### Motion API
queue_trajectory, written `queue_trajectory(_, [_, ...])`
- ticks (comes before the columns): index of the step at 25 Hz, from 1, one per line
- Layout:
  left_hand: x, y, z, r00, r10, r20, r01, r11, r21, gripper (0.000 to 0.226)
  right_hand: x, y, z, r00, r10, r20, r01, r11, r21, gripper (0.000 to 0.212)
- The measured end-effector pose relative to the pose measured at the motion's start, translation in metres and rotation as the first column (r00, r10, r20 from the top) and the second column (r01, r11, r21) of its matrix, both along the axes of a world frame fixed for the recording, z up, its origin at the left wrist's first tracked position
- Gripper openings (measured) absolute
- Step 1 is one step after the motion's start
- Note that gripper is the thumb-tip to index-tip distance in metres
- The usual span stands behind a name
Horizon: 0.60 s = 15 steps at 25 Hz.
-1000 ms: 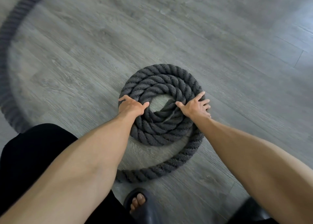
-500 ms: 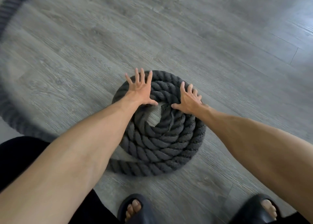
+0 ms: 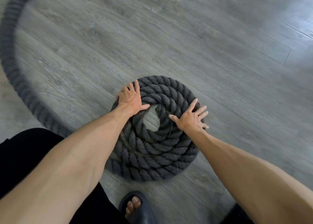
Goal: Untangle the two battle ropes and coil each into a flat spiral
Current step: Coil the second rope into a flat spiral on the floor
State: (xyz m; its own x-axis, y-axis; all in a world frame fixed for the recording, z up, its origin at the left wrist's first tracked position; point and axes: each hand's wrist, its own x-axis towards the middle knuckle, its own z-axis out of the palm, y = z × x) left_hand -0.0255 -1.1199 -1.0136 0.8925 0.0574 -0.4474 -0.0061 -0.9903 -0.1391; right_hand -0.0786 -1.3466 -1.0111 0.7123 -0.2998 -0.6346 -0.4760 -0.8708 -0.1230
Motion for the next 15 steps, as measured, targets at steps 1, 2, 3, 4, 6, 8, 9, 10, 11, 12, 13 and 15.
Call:
queue_trajectory(1, [-0.006, 0.009, -0.002, 0.999, 0.032, -0.01, -0.032, 0.999, 0.012, 0.129, -0.007, 0.001, -0.001, 0.998, -0.06, -0.007, 0.06, 0.998, 0.013, 0.137])
queue_trajectory(2, [-0.012, 0.017, -0.004, 0.997, 0.074, -0.025, -0.074, 0.997, 0.016, 0.13, -0.009, 0.004, -0.001, 0.997, -0.073, 0.0, 0.073, 0.997, 0.007, 0.136])
queue_trajectory(3, [-0.018, 0.024, -0.005, 0.992, 0.118, -0.052, -0.118, 0.993, 0.016, 0.132, -0.006, 0.007, -0.002, 0.999, -0.035, 0.017, 0.035, 0.999, -0.01, 0.134])
queue_trajectory(4, [-0.022, 0.029, -0.006, 0.981, 0.172, -0.09, -0.171, 0.985, 0.02, 0.135, 0.001, 0.009, -0.003, 0.999, 0.034, 0.034, -0.033, 0.999, -0.026, 0.132])
queue_trajectory(6, [-0.027, 0.034, -0.001, 0.928, 0.328, -0.175, -0.325, 0.945, 0.044, 0.14, 0.021, 0.014, -0.003, 0.981, 0.189, 0.05, -0.187, 0.982, -0.04, 0.13])
queue_trajectory(8, [-0.023, 0.034, 0.008, 0.87, 0.432, -0.236, -0.426, 0.901, 0.079, 0.145, 0.042, 0.013, -0.003, 0.941, 0.331, 0.063, -0.329, 0.943, -0.046, 0.129])
queue_trajectory(9, [-0.018, 0.031, 0.012, 0.893, 0.39, -0.225, -0.385, 0.92, 0.068, 0.146, 0.052, 0.011, -0.003, 0.913, 0.402, 0.068, -0.399, 0.916, -0.043, 0.127])
queue_trajectory(10, [-0.011, 0.028, 0.015, 0.941, 0.282, -0.185, -0.284, 0.959, 0.017, 0.146, 0.061, 0.009, -0.003, 0.877, 0.474, 0.076, -0.472, 0.88, -0.04, 0.126])
queue_trajectory(11, [-0.003, 0.024, 0.015, 0.979, 0.145, -0.14, -0.153, 0.987, -0.052, 0.144, 0.07, 0.007, -0.003, 0.835, 0.543, 0.087, -0.542, 0.84, -0.042, 0.124])
queue_trajectory(12, [0.006, 0.018, 0.015, 0.991, 0.022, -0.135, -0.037, 0.993, -0.11, 0.142, 0.079, 0.006, -0.003, 0.793, 0.601, 0.098, -0.6, 0.799, -0.044, 0.123])
queue_trajectory(13, [0.015, 0.013, 0.013, 0.984, -0.064, -0.165, 0.039, 0.988, -0.151, 0.142, 0.088, 0.006, -0.003, 0.757, 0.644, 0.105, -0.644, 0.764, -0.04, 0.122])
queue_trajectory(15, [0.023, 0.003, 0.006, 0.974, -0.106, -0.202, 0.067, 0.979, -0.191, 0.144, 0.102, 0.007, -0.002, 0.708, 0.697, 0.112, -0.699, 0.714, -0.027, 0.121])
